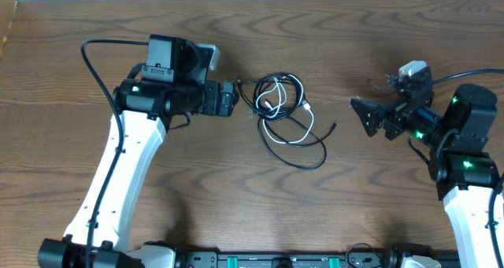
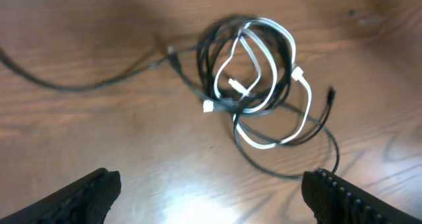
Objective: Untangle cables
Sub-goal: 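Move the left gripper over the cable tangle and lower onto it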
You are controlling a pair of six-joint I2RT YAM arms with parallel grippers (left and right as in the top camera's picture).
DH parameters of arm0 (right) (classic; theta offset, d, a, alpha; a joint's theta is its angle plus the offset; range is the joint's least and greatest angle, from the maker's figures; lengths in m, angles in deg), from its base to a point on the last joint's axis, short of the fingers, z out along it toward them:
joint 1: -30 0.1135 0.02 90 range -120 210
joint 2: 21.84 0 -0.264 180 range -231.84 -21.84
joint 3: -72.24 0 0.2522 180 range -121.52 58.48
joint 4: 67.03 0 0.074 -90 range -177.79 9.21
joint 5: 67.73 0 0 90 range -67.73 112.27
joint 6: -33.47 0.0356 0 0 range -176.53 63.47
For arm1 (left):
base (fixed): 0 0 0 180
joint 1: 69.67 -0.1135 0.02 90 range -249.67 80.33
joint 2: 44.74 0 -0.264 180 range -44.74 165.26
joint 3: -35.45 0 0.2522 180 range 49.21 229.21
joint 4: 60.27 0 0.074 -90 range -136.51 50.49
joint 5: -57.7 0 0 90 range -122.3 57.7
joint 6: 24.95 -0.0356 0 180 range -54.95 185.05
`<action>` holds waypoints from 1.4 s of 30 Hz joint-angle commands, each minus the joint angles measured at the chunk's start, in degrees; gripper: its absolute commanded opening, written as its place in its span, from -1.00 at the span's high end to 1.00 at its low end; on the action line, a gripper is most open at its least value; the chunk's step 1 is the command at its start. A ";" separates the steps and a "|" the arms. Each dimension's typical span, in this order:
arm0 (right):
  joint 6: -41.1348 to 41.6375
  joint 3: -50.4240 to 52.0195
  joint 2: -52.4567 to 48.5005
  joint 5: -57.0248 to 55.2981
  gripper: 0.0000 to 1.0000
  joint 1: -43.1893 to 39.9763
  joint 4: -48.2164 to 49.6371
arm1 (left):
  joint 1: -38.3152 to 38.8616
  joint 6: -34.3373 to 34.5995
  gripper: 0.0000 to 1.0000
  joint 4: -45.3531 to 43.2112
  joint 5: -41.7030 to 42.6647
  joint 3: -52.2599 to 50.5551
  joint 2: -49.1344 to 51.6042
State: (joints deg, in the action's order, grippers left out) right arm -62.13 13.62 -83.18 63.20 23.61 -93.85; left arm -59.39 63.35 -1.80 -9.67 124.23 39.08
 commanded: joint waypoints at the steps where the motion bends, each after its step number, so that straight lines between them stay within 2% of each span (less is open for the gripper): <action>1: 5.42 -1.20 0.17 1.42 -0.94 0.48 -0.66 | 1.51 1.53 -0.86 -3.04 2.14 0.87 0.90; 5: 5.35 -1.20 0.09 -0.35 -0.96 0.48 -0.70 | 5.86 3.61 -0.86 -4.50 -3.96 4.20 4.66; 9: 5.38 -1.20 0.09 -0.76 -0.95 0.48 -0.92 | 8.20 7.65 -0.85 -4.52 -4.55 10.51 11.32; 16: 5.38 -1.20 -0.20 -3.28 -0.90 0.50 -3.30 | 11.41 14.69 -0.56 -5.18 -8.15 12.41 20.33; 21: 5.38 -1.20 -1.22 -3.30 -0.86 0.50 -3.89 | 14.47 19.65 -0.56 -8.11 -10.71 12.39 24.90; 26: 5.38 -1.20 -2.93 -3.28 -0.85 0.50 -3.93 | 16.15 20.92 -0.55 -12.07 -10.71 12.39 27.91; 32: 5.38 -1.20 -4.61 -3.30 -0.84 0.50 -3.89 | 16.22 21.14 -0.45 -12.52 -10.78 12.22 28.30; 39: 5.35 -1.20 -5.33 -3.32 -0.83 0.50 -3.89 | 17.18 23.06 -0.44 -15.06 -10.75 11.54 31.39; 42: 5.35 -1.20 -5.33 -3.34 -0.83 0.50 -3.89 | 17.18 23.76 -0.31 -15.08 -12.81 11.54 33.22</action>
State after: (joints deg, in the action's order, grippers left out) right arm -57.13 13.55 -88.50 59.90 23.61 -97.69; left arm -42.45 86.11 -16.95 -19.66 135.60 69.94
